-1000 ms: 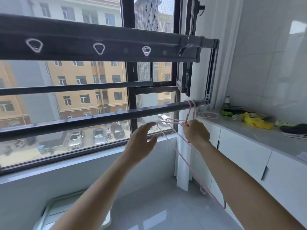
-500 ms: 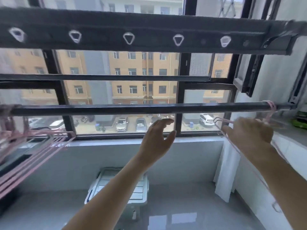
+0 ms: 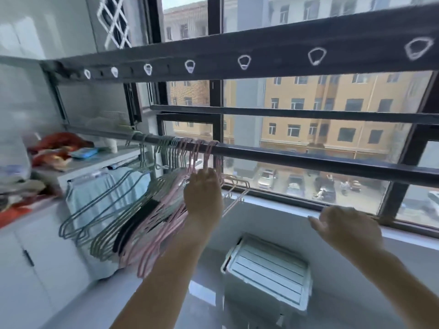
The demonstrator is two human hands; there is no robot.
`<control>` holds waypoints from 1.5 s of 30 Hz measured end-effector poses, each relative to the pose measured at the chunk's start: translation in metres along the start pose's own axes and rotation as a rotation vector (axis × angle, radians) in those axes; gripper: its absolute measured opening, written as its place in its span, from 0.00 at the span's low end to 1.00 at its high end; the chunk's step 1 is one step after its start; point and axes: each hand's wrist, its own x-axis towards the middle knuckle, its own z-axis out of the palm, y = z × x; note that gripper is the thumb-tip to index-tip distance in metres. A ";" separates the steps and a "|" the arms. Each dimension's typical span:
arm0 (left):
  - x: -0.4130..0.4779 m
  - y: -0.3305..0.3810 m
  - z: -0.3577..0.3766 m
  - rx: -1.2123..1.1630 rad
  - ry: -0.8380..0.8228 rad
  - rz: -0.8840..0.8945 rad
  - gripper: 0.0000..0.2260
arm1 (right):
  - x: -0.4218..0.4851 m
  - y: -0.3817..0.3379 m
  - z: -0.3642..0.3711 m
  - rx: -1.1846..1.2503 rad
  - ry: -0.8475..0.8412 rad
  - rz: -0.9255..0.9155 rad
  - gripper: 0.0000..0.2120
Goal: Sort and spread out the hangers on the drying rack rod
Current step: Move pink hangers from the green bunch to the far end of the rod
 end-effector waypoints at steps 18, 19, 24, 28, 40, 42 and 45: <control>0.036 0.051 -0.001 -0.046 -0.078 0.160 0.09 | -0.007 -0.016 0.012 -0.055 -0.008 -0.035 0.19; 0.033 0.057 0.005 -0.070 -0.099 0.183 0.10 | -0.009 -0.013 0.012 -0.058 -0.015 -0.022 0.19; 0.002 0.090 0.038 -0.173 -0.210 0.361 0.11 | -0.017 0.014 0.016 -0.033 -0.026 0.086 0.19; -0.025 0.118 0.056 -0.339 -0.276 0.505 0.07 | -0.025 0.045 0.025 0.115 -0.014 0.155 0.24; -0.055 0.200 0.051 -1.070 -0.441 0.632 0.05 | -0.079 0.108 -0.006 0.395 0.116 0.249 0.21; -0.064 0.212 0.051 -1.141 -0.507 0.676 0.08 | -0.088 0.114 -0.016 0.354 0.148 0.264 0.13; -0.076 0.231 0.045 -1.215 -0.519 0.753 0.12 | -0.101 0.127 -0.029 0.304 0.170 0.326 0.12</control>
